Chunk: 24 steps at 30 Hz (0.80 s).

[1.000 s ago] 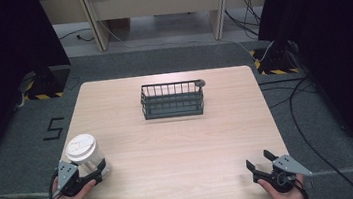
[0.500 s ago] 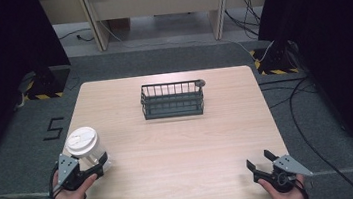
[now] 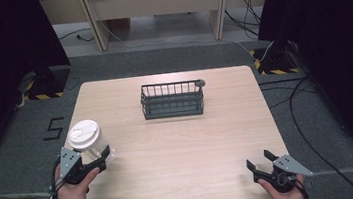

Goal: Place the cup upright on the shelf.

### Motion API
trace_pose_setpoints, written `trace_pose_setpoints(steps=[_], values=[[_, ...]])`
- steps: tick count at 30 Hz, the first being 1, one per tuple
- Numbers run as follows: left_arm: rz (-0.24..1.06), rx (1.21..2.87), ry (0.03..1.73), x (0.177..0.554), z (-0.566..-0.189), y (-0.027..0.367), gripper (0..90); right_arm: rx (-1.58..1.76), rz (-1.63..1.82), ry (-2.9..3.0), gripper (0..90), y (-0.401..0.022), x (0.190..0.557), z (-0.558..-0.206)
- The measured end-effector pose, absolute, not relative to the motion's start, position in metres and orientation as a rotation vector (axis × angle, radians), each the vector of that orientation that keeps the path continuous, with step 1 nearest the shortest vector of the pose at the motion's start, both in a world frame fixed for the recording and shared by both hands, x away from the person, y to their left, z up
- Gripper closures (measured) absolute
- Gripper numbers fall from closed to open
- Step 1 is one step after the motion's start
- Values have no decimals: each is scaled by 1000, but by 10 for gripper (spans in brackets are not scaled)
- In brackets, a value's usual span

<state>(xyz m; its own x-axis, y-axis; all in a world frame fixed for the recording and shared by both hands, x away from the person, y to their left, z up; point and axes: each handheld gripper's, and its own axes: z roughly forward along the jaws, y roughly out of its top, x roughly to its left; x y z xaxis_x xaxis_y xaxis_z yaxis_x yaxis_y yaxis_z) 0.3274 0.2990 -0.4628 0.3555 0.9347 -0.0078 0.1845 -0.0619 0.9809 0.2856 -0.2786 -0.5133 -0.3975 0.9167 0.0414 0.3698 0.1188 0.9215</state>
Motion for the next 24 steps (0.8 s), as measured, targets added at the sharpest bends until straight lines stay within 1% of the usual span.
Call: trace_pose_setpoints(steps=[24], values=[[841,1517,992,344,-450,270,176,1236,1254,1845,234,-279,286,-513]])
